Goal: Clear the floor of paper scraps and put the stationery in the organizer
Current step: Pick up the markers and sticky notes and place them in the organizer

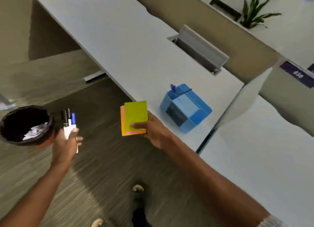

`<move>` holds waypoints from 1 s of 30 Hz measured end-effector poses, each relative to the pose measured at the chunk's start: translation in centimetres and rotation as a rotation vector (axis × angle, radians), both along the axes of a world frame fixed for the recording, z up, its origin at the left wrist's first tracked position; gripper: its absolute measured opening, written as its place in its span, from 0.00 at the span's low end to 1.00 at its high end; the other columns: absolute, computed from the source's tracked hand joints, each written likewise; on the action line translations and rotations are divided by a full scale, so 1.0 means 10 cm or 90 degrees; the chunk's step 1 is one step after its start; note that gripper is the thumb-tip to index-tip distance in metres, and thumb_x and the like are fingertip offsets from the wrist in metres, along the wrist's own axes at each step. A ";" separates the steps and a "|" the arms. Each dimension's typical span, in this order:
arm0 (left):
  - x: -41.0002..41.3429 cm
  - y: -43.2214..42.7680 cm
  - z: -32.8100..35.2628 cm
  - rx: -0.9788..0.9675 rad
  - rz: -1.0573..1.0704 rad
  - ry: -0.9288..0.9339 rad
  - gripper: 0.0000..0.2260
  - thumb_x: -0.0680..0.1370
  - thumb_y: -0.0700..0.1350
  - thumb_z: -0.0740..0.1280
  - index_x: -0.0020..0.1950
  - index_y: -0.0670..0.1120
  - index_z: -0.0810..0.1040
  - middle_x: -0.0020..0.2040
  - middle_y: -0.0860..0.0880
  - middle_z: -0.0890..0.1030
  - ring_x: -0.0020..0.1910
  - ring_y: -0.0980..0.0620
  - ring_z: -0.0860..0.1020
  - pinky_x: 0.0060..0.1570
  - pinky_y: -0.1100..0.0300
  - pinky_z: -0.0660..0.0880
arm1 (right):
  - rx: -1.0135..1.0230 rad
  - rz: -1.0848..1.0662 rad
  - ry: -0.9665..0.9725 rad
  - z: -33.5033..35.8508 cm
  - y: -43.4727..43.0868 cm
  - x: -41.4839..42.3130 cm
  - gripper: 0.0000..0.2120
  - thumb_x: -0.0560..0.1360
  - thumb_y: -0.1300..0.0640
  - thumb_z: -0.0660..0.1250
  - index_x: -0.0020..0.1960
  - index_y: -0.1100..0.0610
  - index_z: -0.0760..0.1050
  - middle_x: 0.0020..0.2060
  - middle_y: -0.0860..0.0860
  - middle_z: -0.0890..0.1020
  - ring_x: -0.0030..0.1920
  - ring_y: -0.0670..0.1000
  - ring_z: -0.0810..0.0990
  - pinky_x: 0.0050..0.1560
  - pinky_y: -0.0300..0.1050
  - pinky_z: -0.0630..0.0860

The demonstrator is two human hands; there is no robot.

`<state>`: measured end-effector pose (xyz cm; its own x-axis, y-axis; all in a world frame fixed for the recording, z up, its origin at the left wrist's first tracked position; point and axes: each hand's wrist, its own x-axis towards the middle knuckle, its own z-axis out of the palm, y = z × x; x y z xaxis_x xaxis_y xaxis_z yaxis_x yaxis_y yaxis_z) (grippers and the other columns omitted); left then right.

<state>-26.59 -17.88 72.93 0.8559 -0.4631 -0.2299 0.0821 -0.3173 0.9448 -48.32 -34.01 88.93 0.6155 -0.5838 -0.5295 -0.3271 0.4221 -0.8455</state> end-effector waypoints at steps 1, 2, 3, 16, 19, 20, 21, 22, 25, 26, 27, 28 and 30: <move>-0.03 -0.14 0.12 -0.015 -0.017 0.000 0.10 0.83 0.43 0.62 0.63 0.44 0.74 0.45 0.47 0.78 0.27 0.66 0.79 0.27 0.70 0.76 | -0.005 -0.017 0.004 0.13 -0.11 -0.16 0.24 0.75 0.67 0.69 0.67 0.51 0.69 0.59 0.52 0.80 0.61 0.56 0.79 0.66 0.56 0.74; -0.07 -0.28 0.23 -0.028 -0.030 0.001 0.07 0.83 0.43 0.62 0.61 0.46 0.75 0.43 0.48 0.78 0.27 0.67 0.79 0.29 0.66 0.77 | -0.011 -0.039 0.012 0.24 -0.23 -0.33 0.25 0.75 0.66 0.69 0.68 0.51 0.68 0.61 0.53 0.79 0.63 0.57 0.78 0.66 0.57 0.73; -0.11 -0.41 0.34 -0.040 -0.040 0.004 0.04 0.83 0.44 0.62 0.57 0.49 0.75 0.42 0.49 0.78 0.26 0.67 0.79 0.31 0.62 0.77 | -0.014 -0.061 0.019 0.33 -0.35 -0.49 0.26 0.75 0.66 0.69 0.69 0.52 0.68 0.62 0.55 0.79 0.62 0.57 0.78 0.64 0.56 0.75; -0.99 -1.79 1.35 -0.143 -0.205 0.032 0.11 0.82 0.50 0.62 0.63 0.52 0.75 0.52 0.55 0.83 0.42 0.56 0.81 0.42 0.60 0.80 | -0.503 0.076 0.418 0.66 -1.74 -1.78 0.18 0.72 0.64 0.65 0.61 0.55 0.72 0.51 0.58 0.80 0.50 0.59 0.80 0.47 0.54 0.77; -1.15 -2.03 1.50 -0.151 -0.226 0.036 0.12 0.83 0.51 0.61 0.65 0.52 0.74 0.51 0.57 0.82 0.43 0.56 0.81 0.42 0.62 0.80 | -0.714 0.306 0.537 0.75 -1.86 -1.79 0.23 0.70 0.62 0.66 0.63 0.47 0.74 0.55 0.51 0.81 0.54 0.58 0.80 0.45 0.48 0.73; -1.20 -2.10 1.55 -0.154 -0.230 0.039 0.11 0.83 0.51 0.61 0.65 0.52 0.73 0.51 0.57 0.82 0.43 0.56 0.81 0.41 0.63 0.80 | -0.776 0.354 0.543 0.77 -1.88 -1.76 0.23 0.70 0.62 0.66 0.62 0.45 0.76 0.54 0.49 0.82 0.53 0.56 0.79 0.43 0.46 0.71; -1.24 -2.16 1.59 -0.157 -0.232 0.040 0.11 0.83 0.51 0.61 0.65 0.53 0.73 0.50 0.57 0.82 0.43 0.56 0.81 0.41 0.63 0.80 | -0.837 0.403 0.541 0.78 -1.89 -1.73 0.22 0.70 0.63 0.65 0.60 0.45 0.77 0.53 0.47 0.82 0.52 0.54 0.79 0.43 0.45 0.69; -1.28 -2.22 1.63 -0.159 -0.237 0.042 0.10 0.83 0.51 0.61 0.64 0.54 0.73 0.50 0.58 0.82 0.44 0.56 0.82 0.41 0.63 0.80 | -0.894 0.455 0.536 0.77 -1.90 -1.70 0.20 0.71 0.63 0.65 0.58 0.45 0.78 0.52 0.45 0.82 0.51 0.53 0.78 0.42 0.45 0.68; -1.39 -2.35 1.72 -0.175 -0.258 0.056 0.05 0.84 0.50 0.61 0.59 0.58 0.73 0.51 0.57 0.82 0.45 0.56 0.82 0.43 0.62 0.80 | -1.014 0.607 0.534 0.71 -1.90 -1.62 0.15 0.74 0.61 0.67 0.56 0.45 0.80 0.51 0.44 0.82 0.51 0.51 0.77 0.44 0.45 0.68; -1.43 -2.39 1.75 -0.180 -0.263 0.059 0.05 0.84 0.50 0.61 0.58 0.58 0.73 0.52 0.56 0.82 0.45 0.55 0.81 0.44 0.61 0.80 | -1.031 0.649 0.544 0.67 -1.89 -1.60 0.14 0.74 0.60 0.68 0.56 0.45 0.80 0.51 0.44 0.81 0.52 0.52 0.77 0.45 0.46 0.68; -1.46 -2.42 1.76 -0.182 -0.266 0.059 0.05 0.84 0.50 0.61 0.58 0.57 0.73 0.52 0.56 0.82 0.45 0.55 0.81 0.44 0.60 0.80 | -1.045 0.687 0.558 0.63 -1.88 -1.58 0.12 0.75 0.59 0.68 0.56 0.46 0.80 0.52 0.45 0.81 0.53 0.52 0.77 0.46 0.47 0.69; -1.50 -2.46 1.77 -0.179 -0.272 0.057 0.05 0.84 0.50 0.61 0.59 0.56 0.73 0.52 0.56 0.82 0.46 0.55 0.81 0.45 0.60 0.81 | -1.056 0.717 0.574 0.58 -1.87 -1.56 0.11 0.75 0.57 0.69 0.56 0.48 0.80 0.53 0.47 0.81 0.54 0.52 0.77 0.48 0.47 0.70; -1.57 -2.50 1.79 -0.173 -0.291 0.049 0.07 0.84 0.50 0.61 0.62 0.55 0.73 0.53 0.56 0.82 0.47 0.55 0.82 0.47 0.59 0.81 | -1.078 0.749 0.591 0.48 -1.85 -1.54 0.09 0.75 0.55 0.70 0.56 0.51 0.80 0.53 0.49 0.81 0.53 0.53 0.77 0.52 0.48 0.71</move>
<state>-42.29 -42.93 90.86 0.5387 -0.8361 -0.1039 0.0660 -0.0811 0.9945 -63.74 -52.53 93.72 0.8708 -0.3434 -0.3517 -0.2027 -0.9027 0.3794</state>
